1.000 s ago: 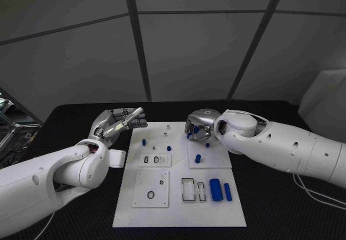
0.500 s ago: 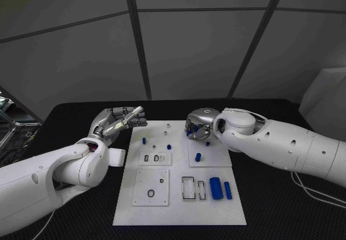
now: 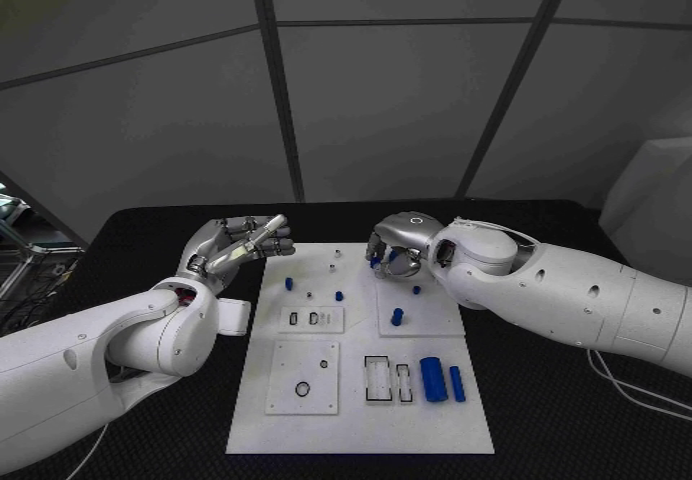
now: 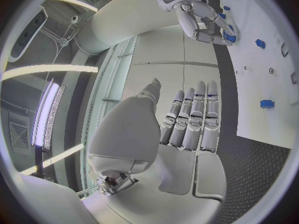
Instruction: Assemble the parts on the task board
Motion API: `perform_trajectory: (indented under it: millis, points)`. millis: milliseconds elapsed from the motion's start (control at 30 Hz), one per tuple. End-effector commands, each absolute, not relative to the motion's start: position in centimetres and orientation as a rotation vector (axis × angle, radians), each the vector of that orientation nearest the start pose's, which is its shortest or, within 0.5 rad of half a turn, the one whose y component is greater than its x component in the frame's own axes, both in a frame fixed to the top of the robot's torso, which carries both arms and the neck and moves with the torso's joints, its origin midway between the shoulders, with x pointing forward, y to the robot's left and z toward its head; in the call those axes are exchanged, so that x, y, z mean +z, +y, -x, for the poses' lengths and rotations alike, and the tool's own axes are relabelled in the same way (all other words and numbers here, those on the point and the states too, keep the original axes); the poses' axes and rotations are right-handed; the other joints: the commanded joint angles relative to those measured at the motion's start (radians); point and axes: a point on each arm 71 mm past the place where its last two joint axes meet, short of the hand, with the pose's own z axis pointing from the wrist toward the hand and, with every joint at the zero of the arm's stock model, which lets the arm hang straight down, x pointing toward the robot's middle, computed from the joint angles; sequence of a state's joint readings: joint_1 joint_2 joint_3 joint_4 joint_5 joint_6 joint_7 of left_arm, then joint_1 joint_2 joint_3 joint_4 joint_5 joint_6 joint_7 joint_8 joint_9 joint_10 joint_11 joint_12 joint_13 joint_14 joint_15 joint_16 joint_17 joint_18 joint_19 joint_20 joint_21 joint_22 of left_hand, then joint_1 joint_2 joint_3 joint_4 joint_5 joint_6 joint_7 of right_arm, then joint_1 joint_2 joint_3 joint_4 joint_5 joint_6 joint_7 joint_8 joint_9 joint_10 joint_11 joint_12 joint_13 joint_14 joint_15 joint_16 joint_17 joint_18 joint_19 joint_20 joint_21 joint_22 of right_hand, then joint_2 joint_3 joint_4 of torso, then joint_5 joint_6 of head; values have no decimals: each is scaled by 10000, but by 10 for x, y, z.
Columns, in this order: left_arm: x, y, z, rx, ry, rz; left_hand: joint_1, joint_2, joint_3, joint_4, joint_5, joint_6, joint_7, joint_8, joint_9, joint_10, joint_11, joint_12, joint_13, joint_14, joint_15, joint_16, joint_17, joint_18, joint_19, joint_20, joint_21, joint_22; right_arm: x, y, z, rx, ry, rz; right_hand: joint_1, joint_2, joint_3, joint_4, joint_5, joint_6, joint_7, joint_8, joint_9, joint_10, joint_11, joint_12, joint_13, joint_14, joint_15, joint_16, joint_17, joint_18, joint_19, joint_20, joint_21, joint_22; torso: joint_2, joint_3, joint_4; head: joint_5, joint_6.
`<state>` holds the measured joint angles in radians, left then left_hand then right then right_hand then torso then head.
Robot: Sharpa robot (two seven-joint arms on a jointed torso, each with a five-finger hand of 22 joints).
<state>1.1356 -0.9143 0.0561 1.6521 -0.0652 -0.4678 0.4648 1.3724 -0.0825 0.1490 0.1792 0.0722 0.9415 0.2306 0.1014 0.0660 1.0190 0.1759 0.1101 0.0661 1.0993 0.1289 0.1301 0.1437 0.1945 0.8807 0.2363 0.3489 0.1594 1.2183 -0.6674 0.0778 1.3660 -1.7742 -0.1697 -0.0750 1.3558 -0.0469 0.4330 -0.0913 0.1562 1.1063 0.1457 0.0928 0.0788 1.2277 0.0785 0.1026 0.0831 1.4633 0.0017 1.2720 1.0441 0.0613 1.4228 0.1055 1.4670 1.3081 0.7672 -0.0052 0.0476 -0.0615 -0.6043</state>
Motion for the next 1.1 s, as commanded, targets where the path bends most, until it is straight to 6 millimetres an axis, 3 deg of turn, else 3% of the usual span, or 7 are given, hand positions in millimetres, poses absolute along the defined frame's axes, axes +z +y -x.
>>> perform_trajectory:
  millis: [33, 533, 1100]
  points:
    - [-155, 216, -469, -15302, 12619, 10471, -38, 23, 0, -39, -46, 7, 97, -36, -9, -27, 69, -45, -6, -54, 32, -46, 12, -147, -46, 21, 8, -12, -136, -147, -523, 5583, 14326, 4287, 108, -7, 97, -3, 157, 33, 55, 19, -23, 43, -12, -83, 3, 319, -44, -15, -36, -154, 25, -3, 69, 514, -2, -13, 12, -9, 31]
    - [-155, 214, -468, -15368, 12672, 10468, -42, 30, -1, -46, -46, 8, 99, -43, -7, -30, 73, -54, -5, -63, 39, -66, 15, -149, -65, 27, 1, -16, -141, -122, -543, 5683, 14198, 4013, 17, -100, 180, 27, 127, -24, 78, -40, -44, -16, 20, -178, -10, 304, -18, 1, -58, -152, 5, 16, 77, 517, 45, 2, 55, 64, 53]
    - [-155, 211, -469, -15426, 12706, 10464, -46, 36, -3, -55, -46, 11, 102, -50, -5, -31, 77, -64, -3, -82, 48, -95, 16, -153, -93, 35, -10, -22, -148, -99, -555, 5718, 14487, 4157, -24, -135, 233, 45, 125, -72, 93, -84, -57, -69, 41, -239, -21, 295, -4, 9, -71, -148, -17, 32, 74, 504, 47, 9, 32, 139, 16]
